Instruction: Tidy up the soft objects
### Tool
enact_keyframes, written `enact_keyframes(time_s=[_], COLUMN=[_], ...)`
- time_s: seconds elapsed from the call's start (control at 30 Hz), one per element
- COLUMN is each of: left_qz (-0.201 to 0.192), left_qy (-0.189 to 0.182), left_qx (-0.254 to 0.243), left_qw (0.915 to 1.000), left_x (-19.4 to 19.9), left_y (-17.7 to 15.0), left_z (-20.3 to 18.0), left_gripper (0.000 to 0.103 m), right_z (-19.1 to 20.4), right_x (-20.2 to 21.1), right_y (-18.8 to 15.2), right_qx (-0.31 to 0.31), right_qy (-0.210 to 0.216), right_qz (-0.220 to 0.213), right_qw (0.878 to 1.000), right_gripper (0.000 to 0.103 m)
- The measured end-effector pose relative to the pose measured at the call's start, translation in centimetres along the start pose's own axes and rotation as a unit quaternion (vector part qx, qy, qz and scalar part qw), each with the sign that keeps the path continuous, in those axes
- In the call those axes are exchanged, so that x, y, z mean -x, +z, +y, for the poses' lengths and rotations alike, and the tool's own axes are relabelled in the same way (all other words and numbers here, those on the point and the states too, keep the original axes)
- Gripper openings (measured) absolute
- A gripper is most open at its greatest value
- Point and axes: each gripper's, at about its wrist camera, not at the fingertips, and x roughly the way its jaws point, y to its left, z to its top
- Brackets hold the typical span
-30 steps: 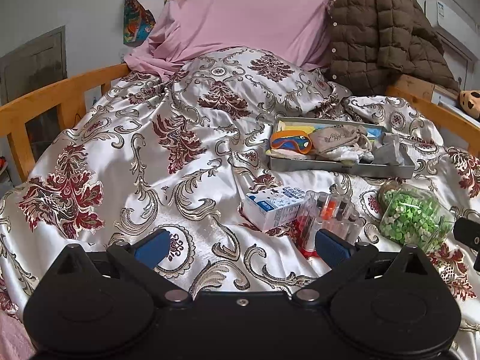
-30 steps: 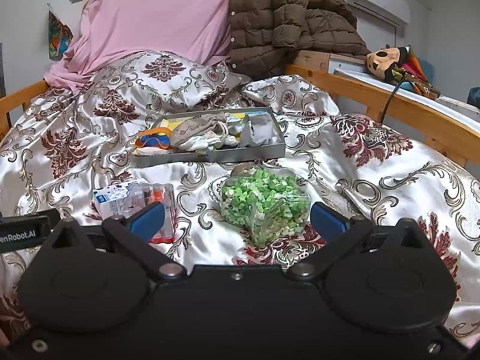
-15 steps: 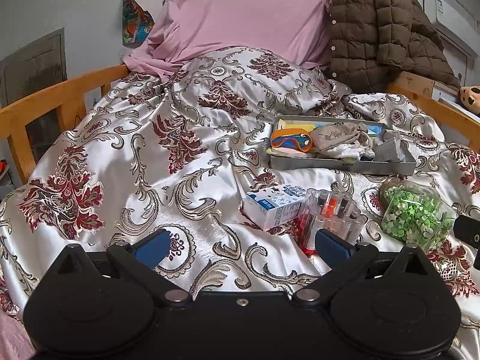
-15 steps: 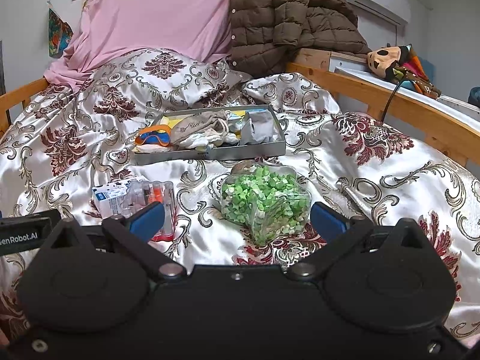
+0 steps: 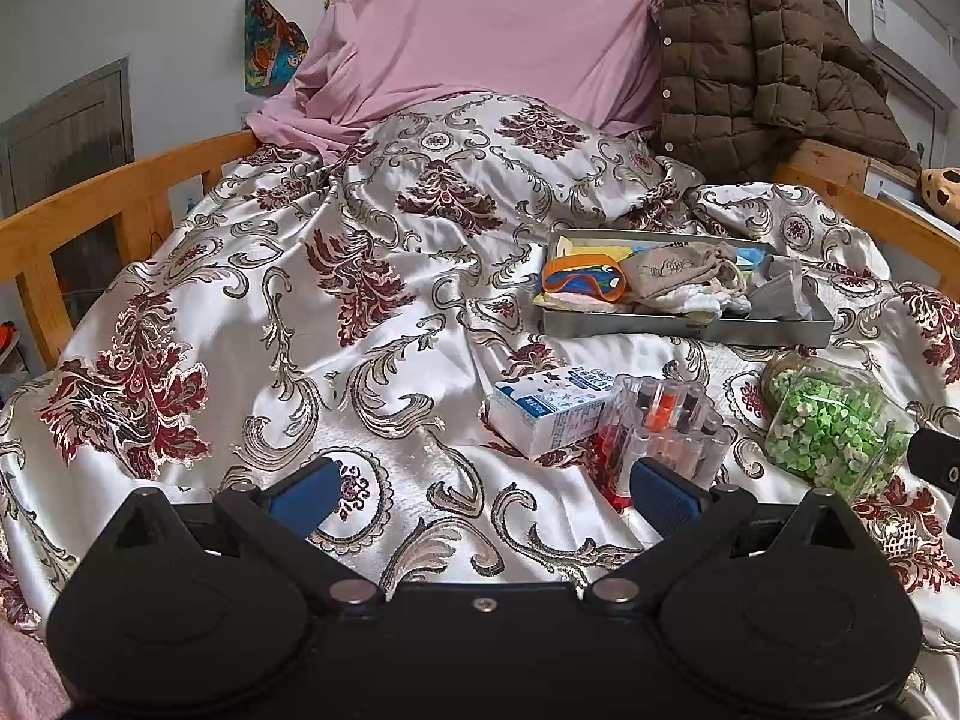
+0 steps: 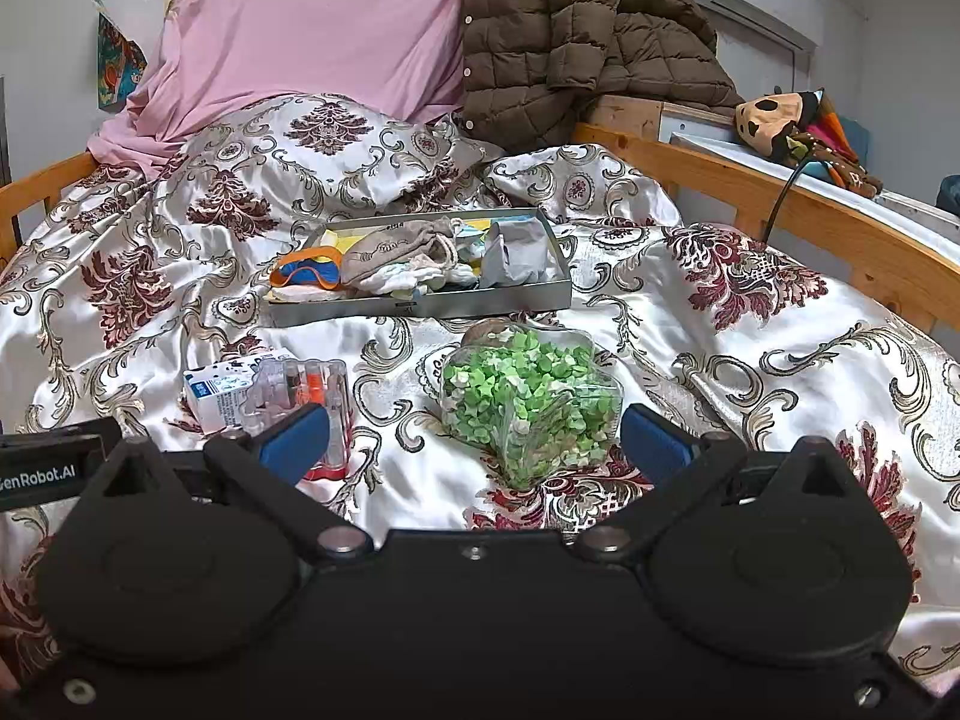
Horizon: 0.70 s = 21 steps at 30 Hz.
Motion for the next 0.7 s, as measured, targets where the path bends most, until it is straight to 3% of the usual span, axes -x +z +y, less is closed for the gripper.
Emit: enact_keyframes(time_s=[0.7], left_qz=[0.001], left_qy=[0.001], left_qx=[-0.001], left_qw=[1.0], left_x=[-0.02], left_y=[0.0], left_z=[-0.03], left_gripper=[0.102], right_z=[-0.2], right_x=[-0.09], right_y=[-0.24], right_qx=[0.001], right_qy=[0.0], right_qz=[0.002], right_qw=[1.0], right_gripper=[0.102])
